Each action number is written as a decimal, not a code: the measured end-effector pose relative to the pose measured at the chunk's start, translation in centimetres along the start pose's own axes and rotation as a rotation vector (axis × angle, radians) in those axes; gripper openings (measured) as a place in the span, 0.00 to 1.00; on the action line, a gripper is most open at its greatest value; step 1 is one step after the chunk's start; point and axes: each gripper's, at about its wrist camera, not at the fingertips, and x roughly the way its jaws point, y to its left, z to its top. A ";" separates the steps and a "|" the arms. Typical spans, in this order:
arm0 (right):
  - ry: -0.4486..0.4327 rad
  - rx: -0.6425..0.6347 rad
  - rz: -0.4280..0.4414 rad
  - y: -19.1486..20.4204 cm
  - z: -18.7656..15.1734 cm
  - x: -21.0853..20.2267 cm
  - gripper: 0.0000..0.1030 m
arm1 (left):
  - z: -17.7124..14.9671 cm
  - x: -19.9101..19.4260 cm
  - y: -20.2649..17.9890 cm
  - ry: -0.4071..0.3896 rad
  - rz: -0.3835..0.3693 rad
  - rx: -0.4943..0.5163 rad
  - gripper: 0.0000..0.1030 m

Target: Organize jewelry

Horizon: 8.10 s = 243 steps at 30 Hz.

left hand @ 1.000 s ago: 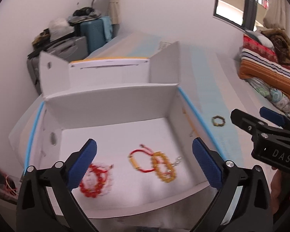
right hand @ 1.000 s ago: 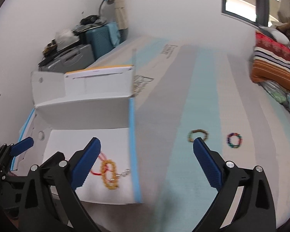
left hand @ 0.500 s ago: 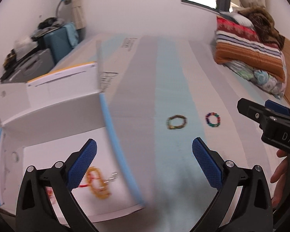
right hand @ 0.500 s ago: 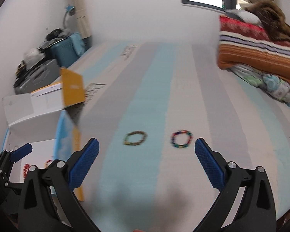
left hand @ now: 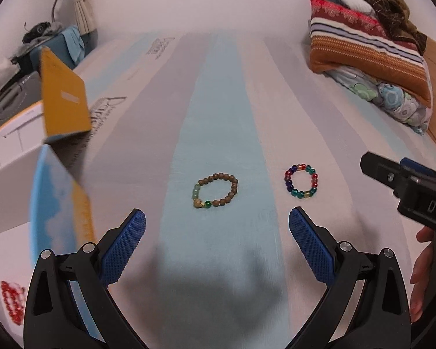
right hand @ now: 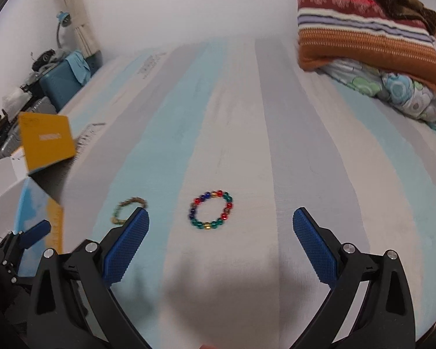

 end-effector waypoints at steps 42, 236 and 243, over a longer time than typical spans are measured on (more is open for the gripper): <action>0.171 -0.059 -0.018 0.3 -1.9 12.6 0.11 | 1.6 12.6 2.0 0.135 -0.007 0.000 0.35; -0.134 -0.297 0.181 29.8 -16.7 -15.8 0.92 | -18.9 -23.7 26.9 -0.129 0.306 -0.303 0.94; -0.134 -0.296 0.180 29.7 -16.7 -15.9 0.93 | -18.9 -23.6 26.8 -0.129 0.311 -0.305 0.94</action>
